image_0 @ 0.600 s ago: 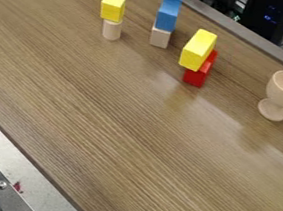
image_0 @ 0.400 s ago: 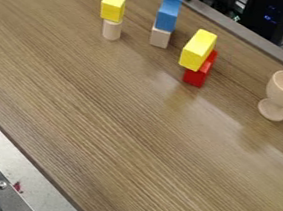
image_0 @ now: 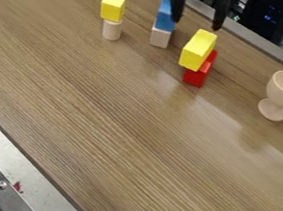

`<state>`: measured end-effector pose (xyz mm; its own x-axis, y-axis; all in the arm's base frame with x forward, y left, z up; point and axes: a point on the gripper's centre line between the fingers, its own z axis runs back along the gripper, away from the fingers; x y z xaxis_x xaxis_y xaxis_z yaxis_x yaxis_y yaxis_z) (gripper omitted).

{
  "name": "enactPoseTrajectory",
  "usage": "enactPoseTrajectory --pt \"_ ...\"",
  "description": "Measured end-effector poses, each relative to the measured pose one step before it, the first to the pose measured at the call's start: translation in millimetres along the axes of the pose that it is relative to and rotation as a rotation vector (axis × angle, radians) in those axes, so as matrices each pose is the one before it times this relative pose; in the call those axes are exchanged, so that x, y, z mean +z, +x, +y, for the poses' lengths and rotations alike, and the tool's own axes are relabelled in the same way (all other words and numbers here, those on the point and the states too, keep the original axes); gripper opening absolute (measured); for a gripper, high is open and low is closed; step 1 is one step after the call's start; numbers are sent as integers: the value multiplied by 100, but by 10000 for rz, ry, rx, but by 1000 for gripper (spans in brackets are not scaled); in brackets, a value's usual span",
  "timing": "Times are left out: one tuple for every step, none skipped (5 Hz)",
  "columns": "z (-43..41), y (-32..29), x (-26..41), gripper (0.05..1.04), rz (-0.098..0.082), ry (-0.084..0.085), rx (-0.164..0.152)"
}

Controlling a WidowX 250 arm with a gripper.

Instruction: It moved the yellow block on top of the blue arch

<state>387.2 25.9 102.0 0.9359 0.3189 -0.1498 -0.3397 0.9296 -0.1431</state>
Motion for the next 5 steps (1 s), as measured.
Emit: enactPoseTrajectory --pt "-339 -616 -161 999 -160 -294 -582" --pt "-60 220 -52 1000 -165 -48 -20" --pt "-95 186 -454 1000 -162 -85 -118" --pt "236 -180 -970 1000 -25 1 11" --pt "186 12 -546 1000 -85 34 -7"
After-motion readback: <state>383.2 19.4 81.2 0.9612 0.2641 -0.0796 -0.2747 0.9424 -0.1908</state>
